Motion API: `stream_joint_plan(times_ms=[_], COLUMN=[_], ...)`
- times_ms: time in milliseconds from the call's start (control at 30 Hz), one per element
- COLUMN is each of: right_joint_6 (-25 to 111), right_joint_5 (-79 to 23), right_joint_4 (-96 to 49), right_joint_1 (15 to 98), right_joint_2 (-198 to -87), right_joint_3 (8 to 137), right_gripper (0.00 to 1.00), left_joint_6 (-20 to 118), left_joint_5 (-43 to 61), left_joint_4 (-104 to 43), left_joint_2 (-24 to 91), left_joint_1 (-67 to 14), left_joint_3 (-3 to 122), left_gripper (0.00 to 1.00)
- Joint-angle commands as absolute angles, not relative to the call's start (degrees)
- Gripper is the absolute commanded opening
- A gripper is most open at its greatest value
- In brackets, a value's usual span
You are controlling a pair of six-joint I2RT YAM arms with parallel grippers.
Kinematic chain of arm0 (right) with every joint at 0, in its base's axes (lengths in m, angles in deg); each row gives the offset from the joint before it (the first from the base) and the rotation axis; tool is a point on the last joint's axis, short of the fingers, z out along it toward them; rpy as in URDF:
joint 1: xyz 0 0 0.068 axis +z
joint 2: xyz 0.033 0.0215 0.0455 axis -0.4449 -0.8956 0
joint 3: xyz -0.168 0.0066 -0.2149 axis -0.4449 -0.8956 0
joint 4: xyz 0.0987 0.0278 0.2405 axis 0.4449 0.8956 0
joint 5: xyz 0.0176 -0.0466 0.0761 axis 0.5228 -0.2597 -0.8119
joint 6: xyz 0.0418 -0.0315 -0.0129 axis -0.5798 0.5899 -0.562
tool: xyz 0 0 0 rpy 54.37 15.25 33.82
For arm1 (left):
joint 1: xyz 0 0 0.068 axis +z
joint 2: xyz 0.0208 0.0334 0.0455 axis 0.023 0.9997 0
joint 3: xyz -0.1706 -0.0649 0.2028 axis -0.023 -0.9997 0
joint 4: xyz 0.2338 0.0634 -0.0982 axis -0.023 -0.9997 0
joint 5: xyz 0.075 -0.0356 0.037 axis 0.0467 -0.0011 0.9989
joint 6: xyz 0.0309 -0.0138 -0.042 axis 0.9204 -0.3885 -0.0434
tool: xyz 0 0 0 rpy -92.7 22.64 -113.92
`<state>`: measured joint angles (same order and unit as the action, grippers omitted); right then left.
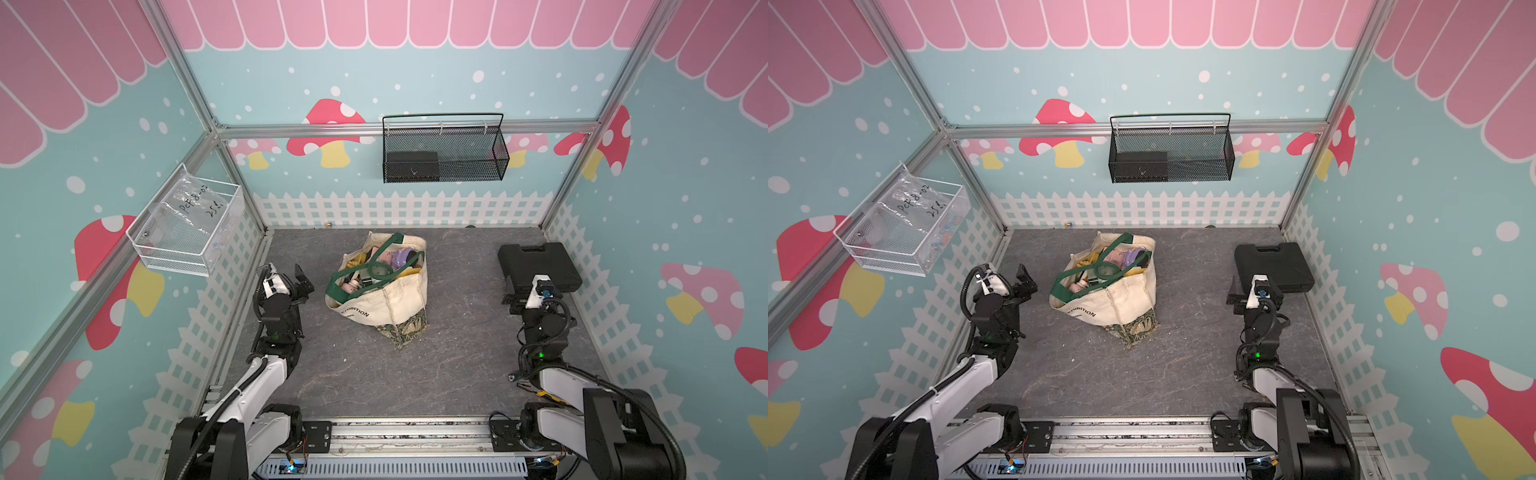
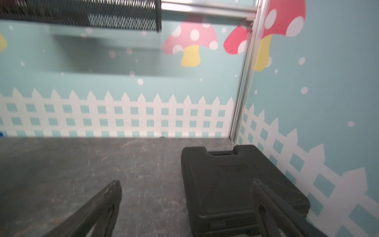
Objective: Take out the pencil sharpeners from the tote bags
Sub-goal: Adjust the canvas bag at the center of the board.
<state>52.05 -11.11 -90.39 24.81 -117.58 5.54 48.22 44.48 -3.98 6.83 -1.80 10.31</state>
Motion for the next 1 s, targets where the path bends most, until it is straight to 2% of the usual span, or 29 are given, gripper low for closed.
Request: stream_joint_plan(times_ms=[0, 100, 233, 300, 433, 533, 667, 833, 967], right_joint_6=[41.11, 33.18, 31.61, 31.12, 32.36, 31.9, 33.55, 43.28, 44.47], right_joint_5=[-10.98, -11.78, -20.08, -24.22, -33.59, -43.26, -51.38, -48.88, -51.75], right_joint_4=[-88.66, -85.16, -82.49, -74.88, -53.23, -42.27, -31.4, -12.22, -7.14], right_joint_1=[24.83, 24.84, 24.81, 24.83, 24.83, 25.2, 28.33, 38.16, 42.11], right_joint_2=[-113.38, -111.59, -108.5, -106.36, -106.77, -111.62, -118.9, -134.75, -146.29], right_joint_3=[4.57, 5.55, 7.52, 11.8, 25.04, 34.24, 46.35, 67.05, 77.89], right_gripper=[1.0, 1.0, 1.0, 0.98, 0.9, 0.83, 0.79, 0.78, 0.77], left_joint_6=[34.02, 28.9, 27.11, 27.01, 27.75, 27.79, 27.94, 29.73, 30.49], left_joint_5=[43.24, 33.96, 25.13, 20.96, 11.98, 5.04, 0.29, 0.48, 0.64], left_joint_4=[-19.66, -26.54, -40.46, -46.65, -59.57, -65.72, -68.09, -72.78, -74.07], left_joint_2=[3.23, 0.2, -2.5, -2.91, -0.59, 1.67, 2.63, 3.08, 1.85], left_joint_1=[-1.5, -0.39, -0.16, -0.13, -0.04, -0.06, -0.07, -0.03, -0.09], left_joint_3=[13.16, 16.4, 23.96, 27.53, 35.93, 40.26, 40.78, 41.23, 40.46], left_gripper=[0.99, 0.99, 0.97, 0.97, 0.96, 0.93, 0.89, 0.86, 0.86])
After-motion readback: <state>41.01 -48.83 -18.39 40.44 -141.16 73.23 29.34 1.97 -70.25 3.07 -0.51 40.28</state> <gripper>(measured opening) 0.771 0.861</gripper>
